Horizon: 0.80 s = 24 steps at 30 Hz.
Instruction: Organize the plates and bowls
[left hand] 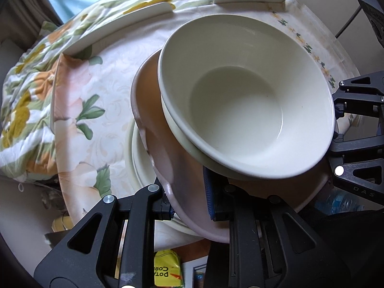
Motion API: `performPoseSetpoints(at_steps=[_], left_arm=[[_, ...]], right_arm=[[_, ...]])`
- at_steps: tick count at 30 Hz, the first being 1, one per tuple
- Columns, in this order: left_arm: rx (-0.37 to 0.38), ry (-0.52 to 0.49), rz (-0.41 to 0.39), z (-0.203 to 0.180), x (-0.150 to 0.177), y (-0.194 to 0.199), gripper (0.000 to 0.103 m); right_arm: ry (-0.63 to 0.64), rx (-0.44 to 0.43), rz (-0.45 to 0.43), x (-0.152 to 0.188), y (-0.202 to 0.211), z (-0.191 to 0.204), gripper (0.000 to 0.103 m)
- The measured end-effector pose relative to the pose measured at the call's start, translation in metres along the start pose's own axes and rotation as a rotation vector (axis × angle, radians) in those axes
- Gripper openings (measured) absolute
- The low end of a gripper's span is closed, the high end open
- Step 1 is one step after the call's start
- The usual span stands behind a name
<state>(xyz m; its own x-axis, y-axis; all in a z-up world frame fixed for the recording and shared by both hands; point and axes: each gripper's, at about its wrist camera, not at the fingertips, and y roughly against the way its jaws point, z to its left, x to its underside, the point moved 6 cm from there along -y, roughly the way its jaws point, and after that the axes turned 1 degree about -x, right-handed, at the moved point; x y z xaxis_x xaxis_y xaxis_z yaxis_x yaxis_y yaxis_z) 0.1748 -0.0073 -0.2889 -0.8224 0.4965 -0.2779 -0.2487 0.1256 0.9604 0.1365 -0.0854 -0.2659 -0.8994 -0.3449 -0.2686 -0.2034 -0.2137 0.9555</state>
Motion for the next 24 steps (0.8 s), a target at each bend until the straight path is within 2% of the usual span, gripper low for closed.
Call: performPoseSetpoints(at_steps=[24], left_arm=[[0.032,-0.014,0.026,0.009,0.005,-0.015,0.017]], right_arm=[[-0.056,0.015,0.036,-0.002,-0.015,0.009,0.022]])
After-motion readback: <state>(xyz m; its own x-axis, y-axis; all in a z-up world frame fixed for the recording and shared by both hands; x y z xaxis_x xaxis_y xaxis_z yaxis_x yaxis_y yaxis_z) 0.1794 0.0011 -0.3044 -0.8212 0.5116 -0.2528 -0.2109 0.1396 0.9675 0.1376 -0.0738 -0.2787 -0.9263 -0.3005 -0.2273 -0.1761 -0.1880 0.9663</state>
